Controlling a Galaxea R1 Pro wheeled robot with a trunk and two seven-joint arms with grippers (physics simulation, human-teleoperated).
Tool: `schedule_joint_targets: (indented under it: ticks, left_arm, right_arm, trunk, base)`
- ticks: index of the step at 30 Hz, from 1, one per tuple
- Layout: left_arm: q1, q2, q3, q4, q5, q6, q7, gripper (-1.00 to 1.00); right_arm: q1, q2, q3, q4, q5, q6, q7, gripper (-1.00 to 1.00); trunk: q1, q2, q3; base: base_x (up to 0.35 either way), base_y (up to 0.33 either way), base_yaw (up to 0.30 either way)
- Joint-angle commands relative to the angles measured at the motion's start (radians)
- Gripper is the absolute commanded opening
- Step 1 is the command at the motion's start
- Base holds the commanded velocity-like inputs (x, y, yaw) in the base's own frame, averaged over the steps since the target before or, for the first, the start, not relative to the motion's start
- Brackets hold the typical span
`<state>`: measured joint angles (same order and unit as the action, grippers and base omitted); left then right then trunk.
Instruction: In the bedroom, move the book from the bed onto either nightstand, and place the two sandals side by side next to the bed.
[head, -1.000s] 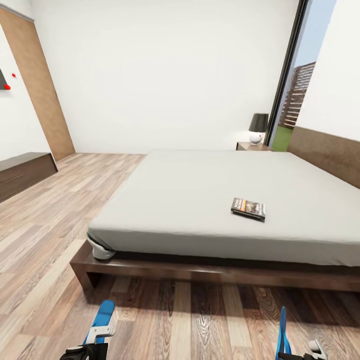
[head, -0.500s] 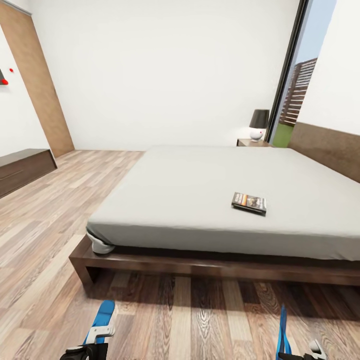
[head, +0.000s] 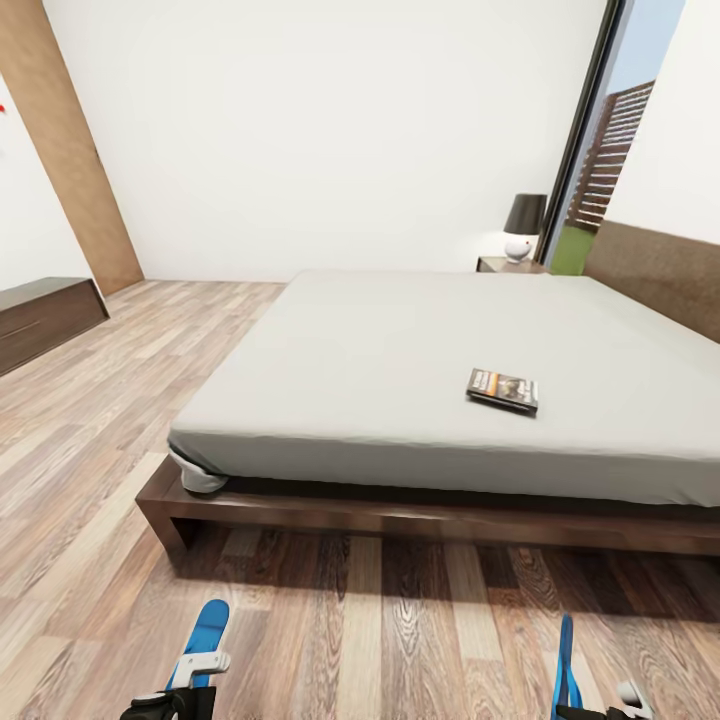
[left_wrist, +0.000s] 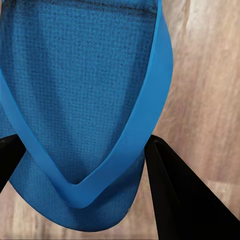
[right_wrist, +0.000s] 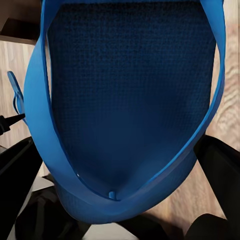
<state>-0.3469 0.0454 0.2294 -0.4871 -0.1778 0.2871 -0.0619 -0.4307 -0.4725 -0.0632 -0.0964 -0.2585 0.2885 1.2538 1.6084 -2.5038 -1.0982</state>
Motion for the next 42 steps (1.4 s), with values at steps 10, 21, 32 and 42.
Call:
schedule_joint_targets:
  ticks: [10, 21, 32, 42]
  left_arm:
    - [0.000, -0.001, 0.007, -0.002, -0.012, 0.003, -0.009, -1.00]
    - [0.000, -0.001, 0.007, -0.002, -0.012, 0.002, -0.010, -1.00]
    - [-0.005, 0.006, 0.005, -0.011, -0.015, -0.027, -0.179, -1.00]
    - [-0.053, 0.050, 0.005, -0.015, -0.018, -0.023, -0.332, -1.00]
  right_arm:
    - [0.000, 0.000, -0.007, 0.000, 0.002, 0.011, 0.003, -1.00]
    - [0.000, 0.000, -0.007, 0.000, 0.002, 0.011, 0.003, -1.00]
    - [0.000, 0.000, -0.007, 0.000, 0.002, 0.011, 0.003, -1.00]
    - [0.000, 0.000, -0.007, 0.000, 0.002, 0.011, 0.003, -1.00]
  trunk:
    - [0.004, -0.003, -0.040]
    - [0.007, -0.004, -0.067]
    - [0.007, -0.004, -0.067]
    - [0.007, -0.004, -0.067]
  base:
    - [0.000, 0.000, 0.000]
    - [0.000, 0.000, 0.000]
    - [0.000, 0.000, 0.000]
    - [0.000, 0.000, 0.000]
